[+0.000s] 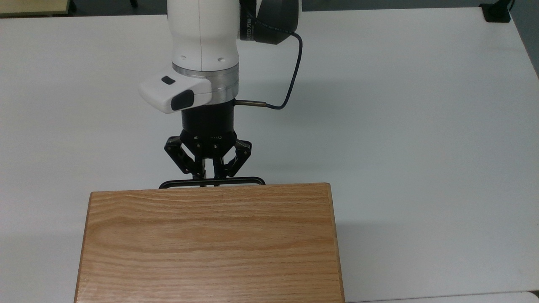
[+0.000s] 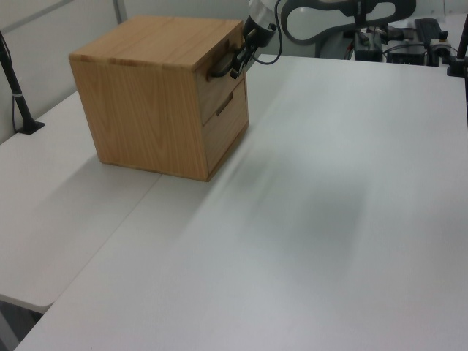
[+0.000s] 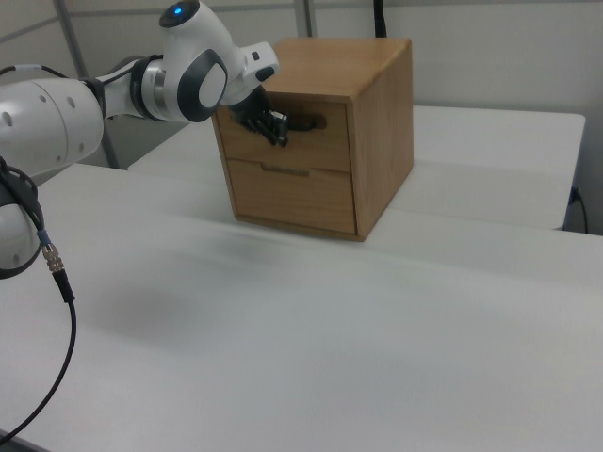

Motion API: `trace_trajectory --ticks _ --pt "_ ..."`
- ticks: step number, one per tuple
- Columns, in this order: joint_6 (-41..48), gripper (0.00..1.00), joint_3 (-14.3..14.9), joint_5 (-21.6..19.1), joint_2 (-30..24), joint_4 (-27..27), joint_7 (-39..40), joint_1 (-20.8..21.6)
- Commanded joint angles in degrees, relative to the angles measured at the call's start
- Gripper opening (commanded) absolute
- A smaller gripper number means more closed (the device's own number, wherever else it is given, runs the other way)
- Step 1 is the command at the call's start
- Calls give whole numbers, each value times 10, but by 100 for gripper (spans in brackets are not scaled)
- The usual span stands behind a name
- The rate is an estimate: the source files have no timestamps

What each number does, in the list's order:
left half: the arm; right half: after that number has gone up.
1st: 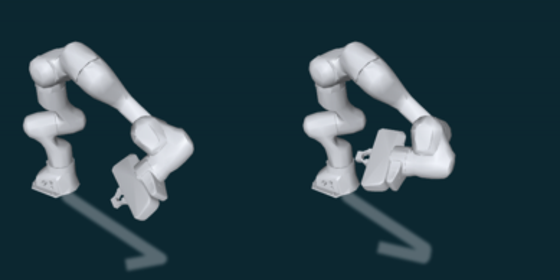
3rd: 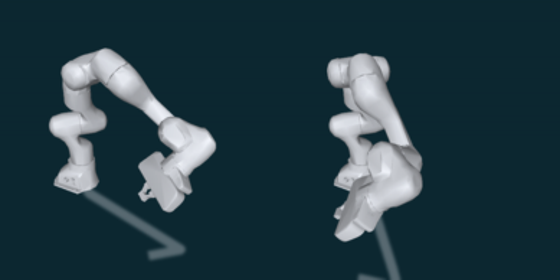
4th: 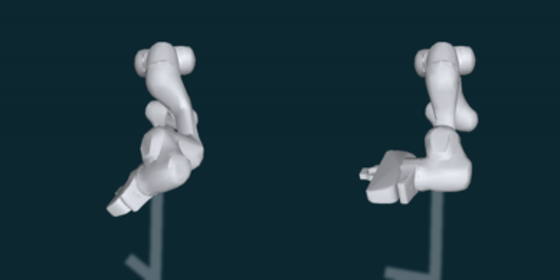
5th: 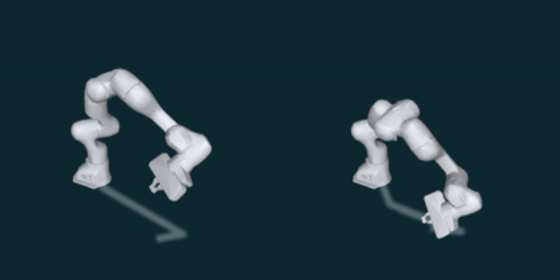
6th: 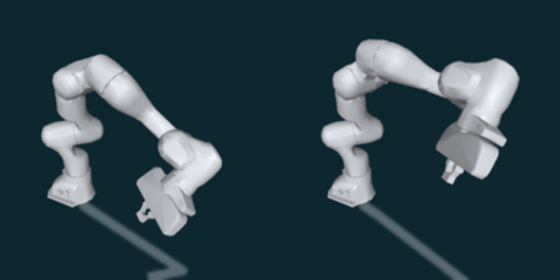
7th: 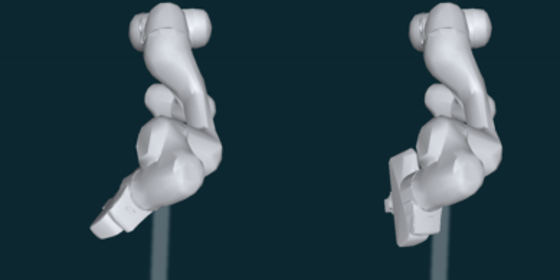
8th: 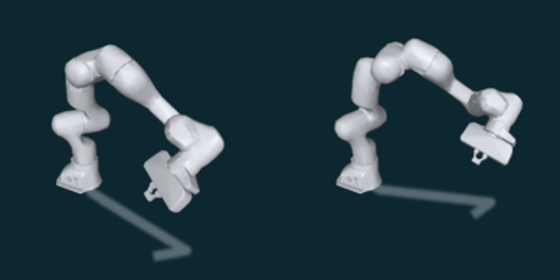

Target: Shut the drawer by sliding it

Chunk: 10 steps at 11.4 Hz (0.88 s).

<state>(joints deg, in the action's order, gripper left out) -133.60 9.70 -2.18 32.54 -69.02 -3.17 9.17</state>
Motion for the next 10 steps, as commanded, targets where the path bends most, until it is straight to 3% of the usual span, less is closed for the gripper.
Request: trace_trajectory --ticks 1,4,7,10 --pt "89 63 6 -8 -136 -102 -41 6" --pt "346 100 3 -3 -215 -130 -79 -4" --pt "386 100 -8 -2 -311 -221 -36 -16" --pt "435 100 -9 -2 -326 -228 -33 -28"
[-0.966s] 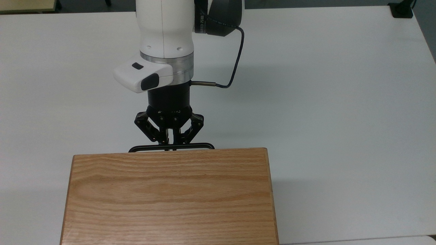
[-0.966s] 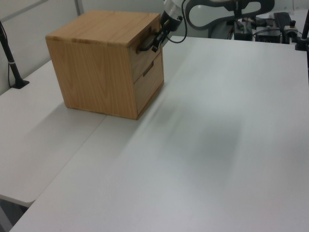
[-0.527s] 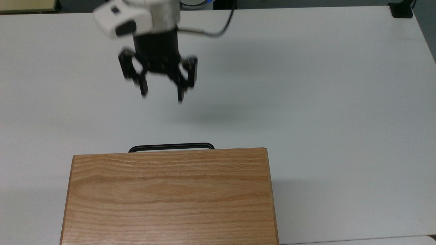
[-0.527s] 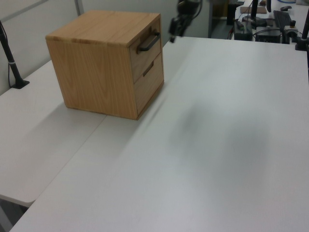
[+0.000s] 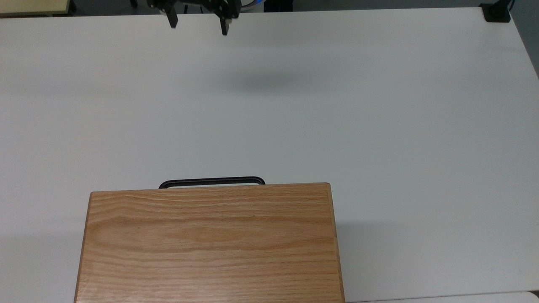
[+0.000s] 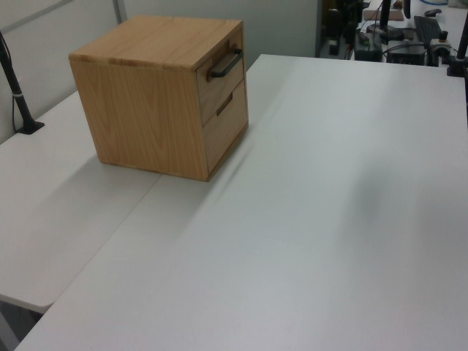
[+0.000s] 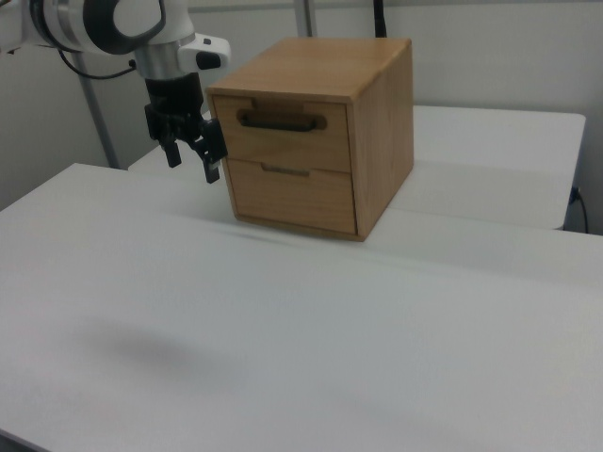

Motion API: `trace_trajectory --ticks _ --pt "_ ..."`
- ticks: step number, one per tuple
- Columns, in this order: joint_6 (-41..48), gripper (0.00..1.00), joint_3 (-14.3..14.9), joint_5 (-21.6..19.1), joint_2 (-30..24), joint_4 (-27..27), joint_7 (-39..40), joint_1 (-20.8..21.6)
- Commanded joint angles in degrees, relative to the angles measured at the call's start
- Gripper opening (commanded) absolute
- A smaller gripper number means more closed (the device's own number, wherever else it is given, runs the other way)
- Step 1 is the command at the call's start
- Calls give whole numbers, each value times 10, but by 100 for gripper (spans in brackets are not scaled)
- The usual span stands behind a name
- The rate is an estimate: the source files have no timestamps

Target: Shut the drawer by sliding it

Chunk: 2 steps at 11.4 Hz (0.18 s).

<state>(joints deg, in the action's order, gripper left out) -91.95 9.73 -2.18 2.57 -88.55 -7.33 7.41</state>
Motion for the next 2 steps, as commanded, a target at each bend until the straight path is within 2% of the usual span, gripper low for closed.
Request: trace_trajectory --ticks 1,2 --pt "19 100 -9 -2 -26 -32 7 -10" --pt "19 100 -9 -2 -25 -32 6 -10"
